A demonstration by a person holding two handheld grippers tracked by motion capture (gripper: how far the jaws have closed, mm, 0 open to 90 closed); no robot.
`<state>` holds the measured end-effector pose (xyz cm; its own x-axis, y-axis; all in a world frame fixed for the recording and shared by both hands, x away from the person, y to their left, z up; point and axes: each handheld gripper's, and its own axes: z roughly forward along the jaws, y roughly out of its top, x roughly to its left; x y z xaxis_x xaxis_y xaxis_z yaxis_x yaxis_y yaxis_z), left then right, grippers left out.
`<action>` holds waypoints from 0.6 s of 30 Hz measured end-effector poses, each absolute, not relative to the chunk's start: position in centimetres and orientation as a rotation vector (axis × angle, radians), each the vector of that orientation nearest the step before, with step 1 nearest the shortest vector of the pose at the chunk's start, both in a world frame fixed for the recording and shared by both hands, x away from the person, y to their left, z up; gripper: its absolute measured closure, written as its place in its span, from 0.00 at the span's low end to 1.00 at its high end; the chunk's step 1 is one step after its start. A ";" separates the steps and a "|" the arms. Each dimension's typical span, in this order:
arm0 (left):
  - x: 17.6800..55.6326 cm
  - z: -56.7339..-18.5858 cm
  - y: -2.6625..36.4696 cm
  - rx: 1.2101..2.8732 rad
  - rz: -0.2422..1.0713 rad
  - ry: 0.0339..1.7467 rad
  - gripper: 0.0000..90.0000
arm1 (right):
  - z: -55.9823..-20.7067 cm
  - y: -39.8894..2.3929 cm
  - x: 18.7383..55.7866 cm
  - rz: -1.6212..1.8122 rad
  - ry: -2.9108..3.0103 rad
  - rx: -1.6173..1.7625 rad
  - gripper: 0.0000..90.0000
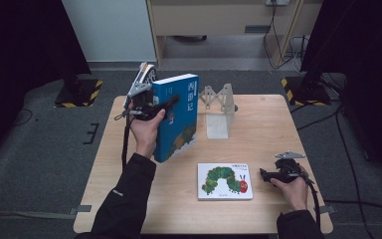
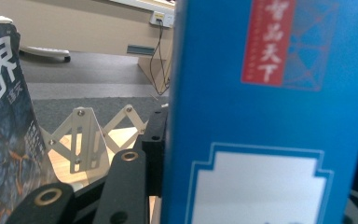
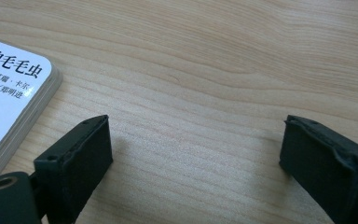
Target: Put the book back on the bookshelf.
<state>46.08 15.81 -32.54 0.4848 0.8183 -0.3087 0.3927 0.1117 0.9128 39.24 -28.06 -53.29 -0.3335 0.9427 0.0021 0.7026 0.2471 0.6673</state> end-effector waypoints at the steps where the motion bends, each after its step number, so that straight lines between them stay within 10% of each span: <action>1: 46.3 -32.6 15.6 1.496 0.433 1.115 0.66 | -53.3 -28.0 39.2 0.818 2.121 1.501 0.09; 18: 50.1 -33.0 13.5 1.432 0.525 1.181 0.66 | -54.0 -28.2 39.0 0.871 2.090 1.475 0.02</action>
<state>50.06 13.53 -33.02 0.3932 0.8690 -0.3005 0.3588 0.1558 0.9203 39.03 -28.15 -53.95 -0.3371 0.9414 0.0061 0.6673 0.2344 0.7070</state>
